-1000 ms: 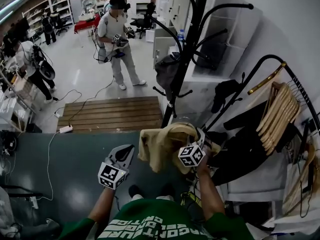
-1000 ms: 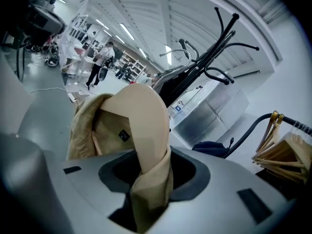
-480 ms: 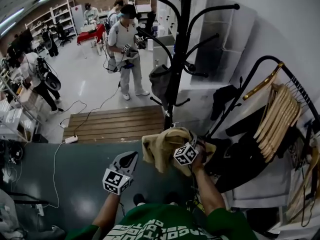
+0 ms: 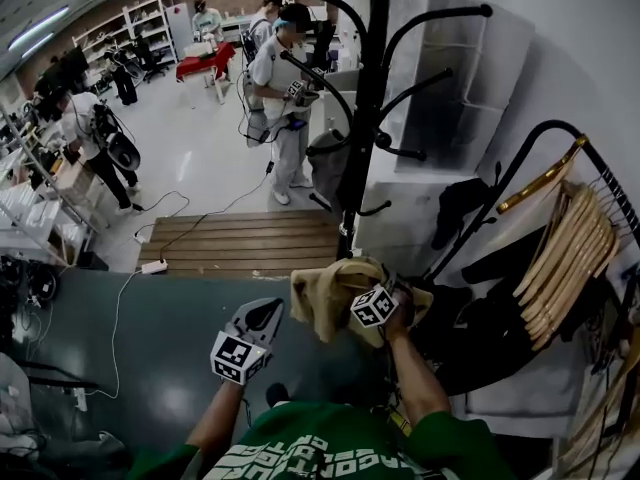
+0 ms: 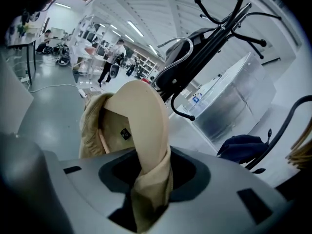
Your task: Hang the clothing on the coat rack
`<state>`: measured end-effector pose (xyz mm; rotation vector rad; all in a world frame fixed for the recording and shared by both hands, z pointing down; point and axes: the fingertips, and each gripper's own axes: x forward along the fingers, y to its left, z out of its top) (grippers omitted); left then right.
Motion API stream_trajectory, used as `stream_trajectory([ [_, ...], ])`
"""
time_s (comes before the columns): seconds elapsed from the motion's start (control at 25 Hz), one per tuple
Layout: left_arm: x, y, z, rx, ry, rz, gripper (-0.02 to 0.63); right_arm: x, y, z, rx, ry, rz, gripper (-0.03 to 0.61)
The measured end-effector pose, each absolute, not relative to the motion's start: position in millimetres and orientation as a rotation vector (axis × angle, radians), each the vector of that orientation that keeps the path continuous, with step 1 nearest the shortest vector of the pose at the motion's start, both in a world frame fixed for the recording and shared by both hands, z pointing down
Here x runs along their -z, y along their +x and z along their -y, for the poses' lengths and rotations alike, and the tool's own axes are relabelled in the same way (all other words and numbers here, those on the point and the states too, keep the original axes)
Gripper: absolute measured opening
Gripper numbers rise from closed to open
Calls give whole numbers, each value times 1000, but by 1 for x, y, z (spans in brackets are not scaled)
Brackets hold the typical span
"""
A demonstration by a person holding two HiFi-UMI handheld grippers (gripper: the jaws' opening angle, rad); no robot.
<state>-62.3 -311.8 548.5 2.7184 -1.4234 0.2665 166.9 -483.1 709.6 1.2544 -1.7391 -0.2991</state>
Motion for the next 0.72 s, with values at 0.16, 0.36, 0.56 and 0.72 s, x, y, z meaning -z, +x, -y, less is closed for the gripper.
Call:
stream_trajectory([
  [0.16, -553, -55, 315, -269, 2694, 1460, 5, -722, 163, 494, 302, 1206, 1758, 156],
  [0.36, -559, -49, 316, -274, 2653, 1500, 5, -739, 161, 503, 282, 1146, 1769, 156],
  [0.56, -562, -47, 316, -281, 2616, 1551, 5, -757, 157, 512, 265, 1085, 1773, 156],
  [0.72, -565, -45, 313, -281, 2589, 1577, 5, -773, 153, 513, 247, 1038, 1778, 156],
])
